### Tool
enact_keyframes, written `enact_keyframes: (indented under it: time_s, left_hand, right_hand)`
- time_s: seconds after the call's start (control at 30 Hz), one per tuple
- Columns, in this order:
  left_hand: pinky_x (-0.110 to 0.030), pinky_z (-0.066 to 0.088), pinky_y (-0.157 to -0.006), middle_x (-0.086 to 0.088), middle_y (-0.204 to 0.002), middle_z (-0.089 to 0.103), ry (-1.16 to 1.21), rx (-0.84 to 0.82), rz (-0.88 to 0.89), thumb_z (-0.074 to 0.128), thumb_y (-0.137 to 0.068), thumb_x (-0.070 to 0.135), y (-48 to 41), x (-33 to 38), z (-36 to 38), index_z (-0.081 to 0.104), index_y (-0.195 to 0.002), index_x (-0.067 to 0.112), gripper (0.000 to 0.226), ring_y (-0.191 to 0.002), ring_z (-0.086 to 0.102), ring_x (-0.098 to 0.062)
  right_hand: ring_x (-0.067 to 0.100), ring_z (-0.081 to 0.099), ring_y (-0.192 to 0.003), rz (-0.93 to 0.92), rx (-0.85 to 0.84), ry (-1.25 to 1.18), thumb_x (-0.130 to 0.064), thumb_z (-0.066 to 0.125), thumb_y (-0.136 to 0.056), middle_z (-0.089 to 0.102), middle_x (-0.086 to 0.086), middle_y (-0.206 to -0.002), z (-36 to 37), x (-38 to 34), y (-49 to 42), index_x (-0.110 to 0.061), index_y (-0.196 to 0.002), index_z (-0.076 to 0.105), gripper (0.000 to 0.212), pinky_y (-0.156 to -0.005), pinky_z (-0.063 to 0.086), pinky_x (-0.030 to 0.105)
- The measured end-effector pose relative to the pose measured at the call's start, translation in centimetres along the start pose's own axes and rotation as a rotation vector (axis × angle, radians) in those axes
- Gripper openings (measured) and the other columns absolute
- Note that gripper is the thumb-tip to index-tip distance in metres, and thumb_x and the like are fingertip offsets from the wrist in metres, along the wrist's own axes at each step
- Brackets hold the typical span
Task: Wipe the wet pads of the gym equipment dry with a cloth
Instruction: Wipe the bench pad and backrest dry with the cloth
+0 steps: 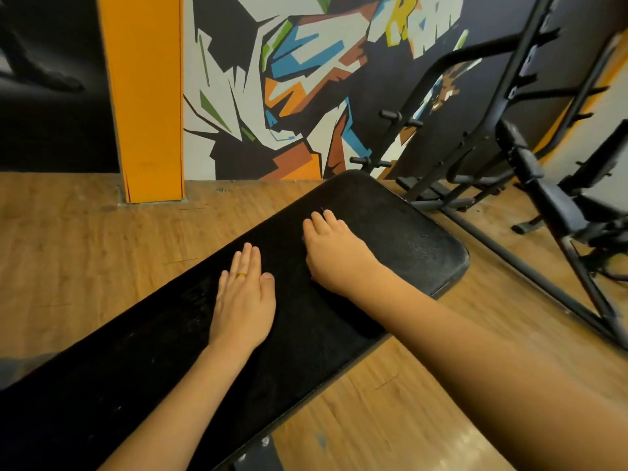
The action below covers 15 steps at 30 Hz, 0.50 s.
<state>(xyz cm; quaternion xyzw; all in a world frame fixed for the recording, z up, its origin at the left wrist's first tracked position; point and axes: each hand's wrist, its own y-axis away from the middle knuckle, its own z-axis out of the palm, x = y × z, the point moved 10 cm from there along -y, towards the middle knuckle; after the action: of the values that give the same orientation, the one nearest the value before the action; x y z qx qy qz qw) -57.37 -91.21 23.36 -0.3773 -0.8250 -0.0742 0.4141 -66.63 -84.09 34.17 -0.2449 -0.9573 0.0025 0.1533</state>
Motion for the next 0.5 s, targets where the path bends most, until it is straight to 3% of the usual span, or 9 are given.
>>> enact_keyframes:
  time_s: [0.13,0.2,0.37,0.5]
  left_hand:
    - [-0.033,-0.002,-0.126,0.008,-0.169,-0.002,-0.005,-0.002,0.023,0.019,-0.108,0.036,-0.1,-0.2,0.2,0.004,-0.162,0.022,0.057,-0.153,-0.006,-0.003]
    - [-0.032,-0.003,-0.125,0.007,-0.169,-0.002,-0.012,0.003,0.041,0.019,-0.108,0.036,-0.2,-0.2,0.2,0.003,-0.162,0.021,0.058,-0.153,-0.005,-0.003]
    - [-0.031,-0.003,-0.124,0.007,-0.169,-0.002,-0.022,0.016,0.048,0.021,-0.108,0.036,-0.3,-0.3,0.2,0.004,-0.162,0.02,0.058,-0.153,-0.005,-0.004]
    - [-0.033,-0.001,-0.125,0.005,-0.169,0.0,-0.025,0.025,0.052,0.021,-0.108,0.036,-0.3,-0.2,0.2,0.006,-0.162,0.019,0.058,-0.154,-0.002,-0.007]
  right_hand:
    - [0.038,0.012,-0.152,0.064,-0.035,0.123,-0.028,0.044,-0.104,0.009,0.022,-0.165,-0.6,4.4,6.5,-0.007,-0.159,0.011,0.068,-0.122,0.02,0.046]
    - [0.038,0.01,-0.153,0.097,-0.03,0.189,-0.029,0.043,-0.104,0.01,0.02,-0.166,-0.8,5.9,8.0,-0.007,-0.16,0.009,0.069,-0.122,0.018,0.046]
    - [0.042,0.028,-0.143,0.133,0.112,0.105,-0.028,0.041,-0.105,0.044,0.019,-0.148,-1.3,7.0,2.5,0.0,-0.148,0.037,0.052,-0.112,0.033,0.049]
    - [0.038,0.038,-0.134,0.216,0.192,0.02,-0.028,0.04,-0.107,0.055,0.017,-0.136,-2.6,9.2,-5.9,-0.002,-0.134,0.052,0.039,-0.107,0.037,0.047]
